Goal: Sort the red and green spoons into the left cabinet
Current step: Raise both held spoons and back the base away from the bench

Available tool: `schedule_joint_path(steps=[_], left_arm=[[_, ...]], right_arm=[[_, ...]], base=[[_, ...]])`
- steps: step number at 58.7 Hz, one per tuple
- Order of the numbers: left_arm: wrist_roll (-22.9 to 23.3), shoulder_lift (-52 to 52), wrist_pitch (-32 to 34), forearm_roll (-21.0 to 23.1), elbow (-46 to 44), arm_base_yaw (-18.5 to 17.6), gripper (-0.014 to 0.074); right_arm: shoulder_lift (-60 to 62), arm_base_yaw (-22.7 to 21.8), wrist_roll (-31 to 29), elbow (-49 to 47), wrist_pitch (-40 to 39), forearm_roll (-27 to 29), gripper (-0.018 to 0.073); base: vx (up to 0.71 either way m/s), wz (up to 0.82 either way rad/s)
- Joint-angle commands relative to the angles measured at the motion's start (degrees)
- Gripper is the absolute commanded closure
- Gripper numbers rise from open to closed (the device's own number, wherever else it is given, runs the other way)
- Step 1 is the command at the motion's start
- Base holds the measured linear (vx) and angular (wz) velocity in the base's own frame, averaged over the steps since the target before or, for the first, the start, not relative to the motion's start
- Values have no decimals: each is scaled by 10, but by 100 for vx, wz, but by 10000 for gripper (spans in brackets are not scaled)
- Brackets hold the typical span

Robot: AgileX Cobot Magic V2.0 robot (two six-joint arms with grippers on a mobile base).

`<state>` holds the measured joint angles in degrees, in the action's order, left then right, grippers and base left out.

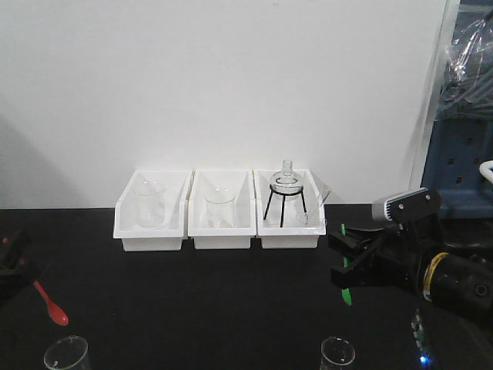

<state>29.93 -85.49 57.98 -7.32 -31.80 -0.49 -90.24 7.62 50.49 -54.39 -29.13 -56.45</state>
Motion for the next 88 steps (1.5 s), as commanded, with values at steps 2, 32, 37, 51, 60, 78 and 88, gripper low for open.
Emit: schedule_joint_path(steps=[2, 32, 37, 51, 60, 78, 88], left_arm=[[3, 64, 45, 5, -12, -1, 587], [3, 239, 43, -21, -12, -1, 587], [3, 245, 46, -21, -12, -1, 587], [3, 245, 45, -21, -12, -1, 587], [3, 245, 45, -21, -12, -1, 587], [3, 245, 45, -21, -12, -1, 587], [3, 245, 45, -21, -12, -1, 587]], right_arm=[[54, -1, 2, -16, -30, 12, 568], [178, -1, 1, -15, -31, 11, 568], [179, -1, 1, -14, -34, 11, 568], [179, -1, 1, -14, -32, 7, 568], [179, -1, 1, -14, -32, 7, 568], [179, -1, 1, -14, -32, 7, 568], [179, -1, 1, -14, -32, 7, 568]], base=[[0, 0], [0, 0], [0, 0], [0, 0], [0, 0], [0, 0], [0, 0]])
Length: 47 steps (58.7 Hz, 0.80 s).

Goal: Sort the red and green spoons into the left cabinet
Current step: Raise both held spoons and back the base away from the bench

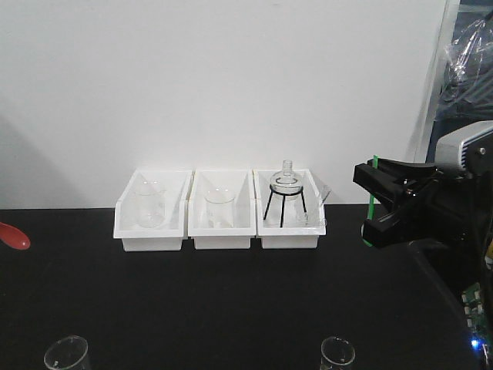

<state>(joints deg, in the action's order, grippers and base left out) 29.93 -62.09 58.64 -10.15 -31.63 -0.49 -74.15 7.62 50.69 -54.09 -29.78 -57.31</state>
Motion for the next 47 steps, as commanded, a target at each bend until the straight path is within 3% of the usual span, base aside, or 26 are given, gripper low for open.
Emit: schedule_joint_path(steps=[1, 47], left_arm=[[3, 11, 39, 7, -13, -1, 587], [3, 11, 39, 7, -13, -1, 587]], right_arm=[[19, -1, -1, -17, -26, 16, 568], [19, -1, -1, -17, -26, 16, 568]], base=[[0, 0], [-3, 0]])
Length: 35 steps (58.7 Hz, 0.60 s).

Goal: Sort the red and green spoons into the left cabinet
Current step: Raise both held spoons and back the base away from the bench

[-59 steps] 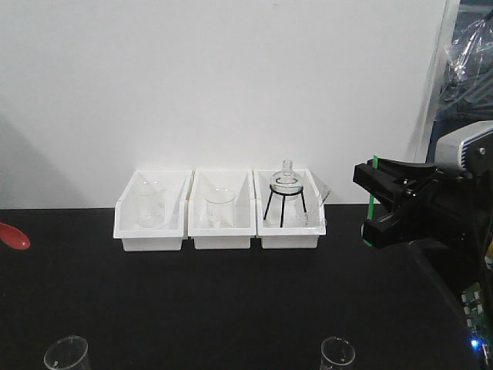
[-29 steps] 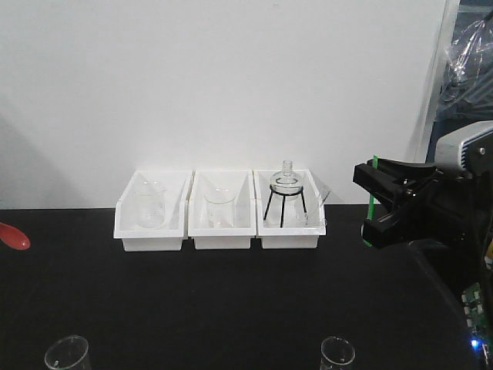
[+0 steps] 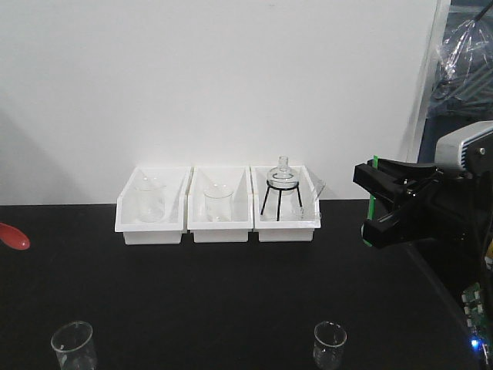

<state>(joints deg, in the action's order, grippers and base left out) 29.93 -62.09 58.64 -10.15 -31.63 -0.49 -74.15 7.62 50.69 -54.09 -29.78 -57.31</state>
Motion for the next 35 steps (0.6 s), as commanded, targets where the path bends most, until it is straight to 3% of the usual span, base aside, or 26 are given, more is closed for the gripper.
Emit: schedule_joint_path(steps=[1, 35], left_arm=[[3, 11, 39, 7, -13, -1, 587], [3, 11, 38, 7, -13, -1, 587]], right_arm=[[19, -1, -1, -17, -26, 16, 568], [19, -1, -1, -17, -26, 16, 568]], base=[[-15, -3], [-24, 0]])
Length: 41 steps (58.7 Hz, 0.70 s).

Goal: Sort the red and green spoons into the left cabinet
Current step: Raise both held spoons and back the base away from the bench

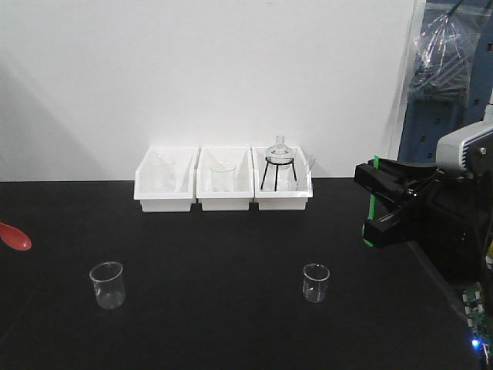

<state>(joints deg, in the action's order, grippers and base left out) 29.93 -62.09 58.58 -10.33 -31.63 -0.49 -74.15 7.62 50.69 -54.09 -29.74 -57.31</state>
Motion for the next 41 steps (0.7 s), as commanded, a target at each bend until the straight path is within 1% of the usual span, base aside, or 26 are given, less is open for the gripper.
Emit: schedule_joint_path(steps=[1, 41], left_arm=[[3, 11, 39, 9, -13, -1, 587], [3, 11, 39, 9, -13, -1, 587]], right_arm=[[19, -1, -1, -17, -26, 16, 568], [19, -1, -1, -17, -26, 16, 568]], base=[[-29, 11], [-28, 9]])
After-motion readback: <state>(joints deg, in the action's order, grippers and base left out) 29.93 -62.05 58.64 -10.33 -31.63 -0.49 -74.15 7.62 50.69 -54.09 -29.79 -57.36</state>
